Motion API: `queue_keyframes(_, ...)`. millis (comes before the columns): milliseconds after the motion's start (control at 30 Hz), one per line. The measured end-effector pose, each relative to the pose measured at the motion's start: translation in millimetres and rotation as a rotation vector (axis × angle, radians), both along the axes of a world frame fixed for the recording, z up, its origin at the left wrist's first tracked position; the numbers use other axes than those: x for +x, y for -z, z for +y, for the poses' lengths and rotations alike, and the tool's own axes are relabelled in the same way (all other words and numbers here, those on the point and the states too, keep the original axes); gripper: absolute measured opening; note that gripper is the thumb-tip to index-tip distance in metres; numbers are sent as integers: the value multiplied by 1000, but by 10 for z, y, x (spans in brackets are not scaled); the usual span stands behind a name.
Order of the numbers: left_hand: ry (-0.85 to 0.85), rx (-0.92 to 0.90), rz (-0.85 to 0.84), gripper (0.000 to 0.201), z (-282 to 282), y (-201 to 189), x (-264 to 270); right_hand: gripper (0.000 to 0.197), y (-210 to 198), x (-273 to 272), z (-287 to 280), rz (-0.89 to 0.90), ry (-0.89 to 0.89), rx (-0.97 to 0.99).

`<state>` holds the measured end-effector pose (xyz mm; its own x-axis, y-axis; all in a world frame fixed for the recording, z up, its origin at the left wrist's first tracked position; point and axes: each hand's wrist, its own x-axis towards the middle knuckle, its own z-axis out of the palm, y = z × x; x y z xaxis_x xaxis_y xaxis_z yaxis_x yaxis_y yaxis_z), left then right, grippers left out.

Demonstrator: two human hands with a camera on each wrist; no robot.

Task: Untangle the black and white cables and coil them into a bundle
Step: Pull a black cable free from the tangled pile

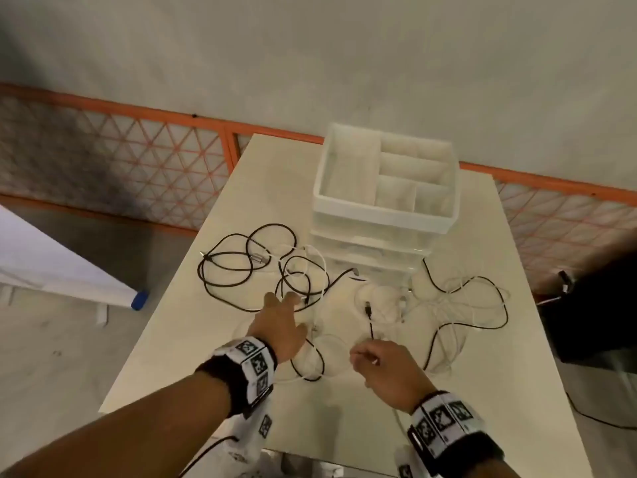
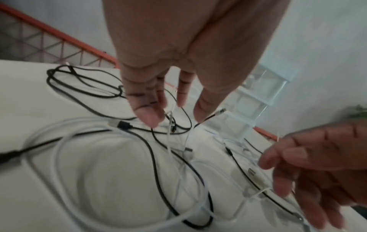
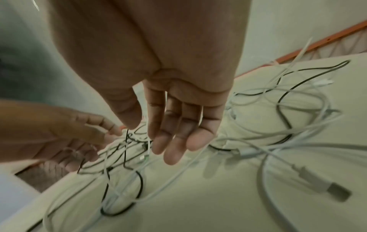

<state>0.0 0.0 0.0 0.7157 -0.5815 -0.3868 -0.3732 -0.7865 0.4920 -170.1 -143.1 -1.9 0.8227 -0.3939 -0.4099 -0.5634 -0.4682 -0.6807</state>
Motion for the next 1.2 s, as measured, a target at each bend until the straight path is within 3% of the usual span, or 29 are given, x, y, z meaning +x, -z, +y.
queue_keyframes(100,3,150,81,57,-89,16,1,17,87,169,65,35,-66,-62)
queue_keyframes(200,-30,108,124,28,-99,-43,-1,25,43,277,156,62,-90,-57)
queue_keyframes(333,-92,-223,288,11,-149,-342,-2,40,-159,399,198,-76,-57,-6)
queue_keyframes(400,-61,-365,331,10,-183,-638,18,30,-230,460,209,-133,-39,-24)
queue_keyframes(467,-19,-513,354,9,-188,-980,78,7,-265,512,195,-145,-9,-67)
queue_keyframes(567,-32,-727,347,14,-127,-1473,220,42,-304,545,116,-117,41,-85)
queue_keyframes(667,-105,-841,274,22,30,-1689,427,37,-507,576,-3,-156,142,-110)
queue_keyframes(800,-56,-564,62,26,275,-1408,626,28,-1117,629,-148,-477,367,110)
queue_keyframes(900,-63,-407,-83,12,386,-1083,648,27,-1624,622,-171,-660,400,122)
queue_keyframes(933,-85,-369,-120,16,420,-969,668,27,-1738,612,-166,-694,412,124)
queue_keyframes(1100,-219,-204,-18,23,732,-485,847,22,-1828,490,-288,-747,625,116)
queue_keyframes(1200,-172,-172,-45,26,886,-459,907,27,-1624,375,-397,-624,728,4)
